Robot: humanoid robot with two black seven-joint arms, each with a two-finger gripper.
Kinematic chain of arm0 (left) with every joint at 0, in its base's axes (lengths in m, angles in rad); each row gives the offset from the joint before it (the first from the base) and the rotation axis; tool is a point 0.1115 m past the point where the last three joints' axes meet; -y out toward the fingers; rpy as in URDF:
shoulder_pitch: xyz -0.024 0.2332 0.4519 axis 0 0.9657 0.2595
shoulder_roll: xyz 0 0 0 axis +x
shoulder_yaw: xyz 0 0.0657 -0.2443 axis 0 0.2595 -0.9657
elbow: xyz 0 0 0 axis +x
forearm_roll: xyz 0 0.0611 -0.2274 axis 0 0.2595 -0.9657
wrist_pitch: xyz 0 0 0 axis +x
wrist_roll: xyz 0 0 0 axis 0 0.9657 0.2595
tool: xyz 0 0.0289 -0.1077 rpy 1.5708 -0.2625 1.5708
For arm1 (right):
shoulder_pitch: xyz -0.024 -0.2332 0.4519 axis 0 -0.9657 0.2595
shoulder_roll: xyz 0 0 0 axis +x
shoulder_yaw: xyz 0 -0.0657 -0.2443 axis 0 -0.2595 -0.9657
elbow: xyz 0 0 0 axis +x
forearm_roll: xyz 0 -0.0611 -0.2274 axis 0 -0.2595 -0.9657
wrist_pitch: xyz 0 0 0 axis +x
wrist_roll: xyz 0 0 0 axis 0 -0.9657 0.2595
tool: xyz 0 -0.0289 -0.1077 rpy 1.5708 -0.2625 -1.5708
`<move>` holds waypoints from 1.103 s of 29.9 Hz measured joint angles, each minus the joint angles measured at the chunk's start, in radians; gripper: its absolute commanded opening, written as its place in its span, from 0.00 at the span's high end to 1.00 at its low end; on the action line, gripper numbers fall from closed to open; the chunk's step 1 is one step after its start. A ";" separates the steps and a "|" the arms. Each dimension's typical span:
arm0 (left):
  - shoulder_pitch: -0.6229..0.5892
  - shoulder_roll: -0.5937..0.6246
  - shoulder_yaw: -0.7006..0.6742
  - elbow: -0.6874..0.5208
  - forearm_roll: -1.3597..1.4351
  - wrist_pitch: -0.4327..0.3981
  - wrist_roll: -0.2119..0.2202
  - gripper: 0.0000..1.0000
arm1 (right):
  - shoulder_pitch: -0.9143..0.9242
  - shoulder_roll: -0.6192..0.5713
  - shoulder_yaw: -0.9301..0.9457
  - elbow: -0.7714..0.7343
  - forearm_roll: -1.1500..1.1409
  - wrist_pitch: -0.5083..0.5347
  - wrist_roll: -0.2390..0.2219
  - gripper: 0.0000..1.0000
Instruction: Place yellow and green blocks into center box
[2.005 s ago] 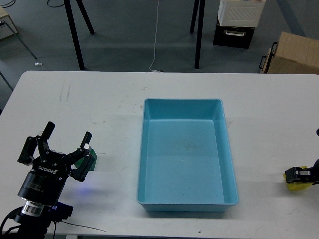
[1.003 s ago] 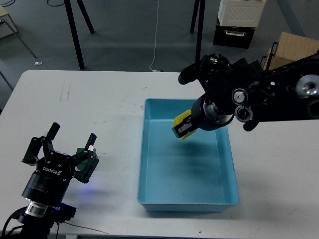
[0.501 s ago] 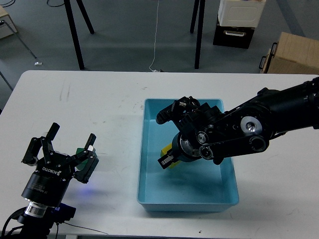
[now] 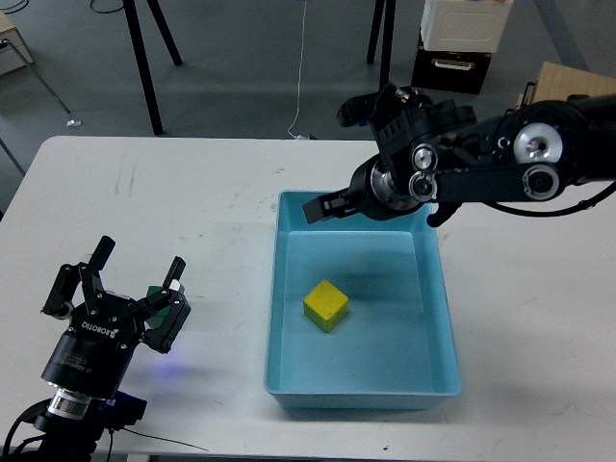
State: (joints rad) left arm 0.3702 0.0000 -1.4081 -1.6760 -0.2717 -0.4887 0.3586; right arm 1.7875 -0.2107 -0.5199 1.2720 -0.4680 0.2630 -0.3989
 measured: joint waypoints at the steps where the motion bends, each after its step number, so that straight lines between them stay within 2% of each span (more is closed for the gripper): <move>1: -0.001 0.000 0.000 0.000 0.000 0.000 0.000 0.00 | -0.002 -0.031 0.034 -0.034 0.025 0.018 0.003 0.00; 6: -0.007 0.000 0.000 0.002 0.000 0.000 0.001 0.00 | -0.106 -0.159 0.268 -0.216 0.212 0.065 0.010 0.00; 9: -0.012 0.000 0.000 0.003 0.000 0.000 0.001 0.00 | -0.252 -0.183 0.526 -0.344 0.295 0.070 0.011 0.00; 12: -0.014 0.000 0.000 0.005 0.000 0.000 0.000 0.00 | -0.431 -0.181 0.879 -0.454 0.323 0.072 0.013 0.00; 16: -0.015 0.000 0.003 0.005 0.000 0.000 0.000 0.00 | -0.669 -0.162 1.352 -0.489 0.343 0.088 0.015 0.00; 20: -0.016 0.000 0.004 0.005 0.000 0.000 0.001 0.00 | -0.829 -0.165 1.629 -0.490 0.483 0.105 0.016 0.00; 25: -0.017 0.000 0.004 0.004 0.009 0.000 0.001 0.00 | -1.058 -0.244 1.890 -0.407 0.595 0.129 0.012 0.00; 30: -0.011 0.000 0.001 0.003 0.028 0.000 0.001 0.00 | -1.415 -0.271 2.135 -0.158 0.609 0.131 0.011 0.00; 33: -0.006 0.000 -0.002 0.001 0.031 0.000 0.000 0.00 | -1.680 -0.203 2.300 0.012 0.623 0.131 0.011 0.00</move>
State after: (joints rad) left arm 0.3642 0.0000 -1.4097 -1.6748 -0.2410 -0.4887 0.3590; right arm 0.1070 -0.4133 1.7805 1.2844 0.1548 0.3937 -0.3881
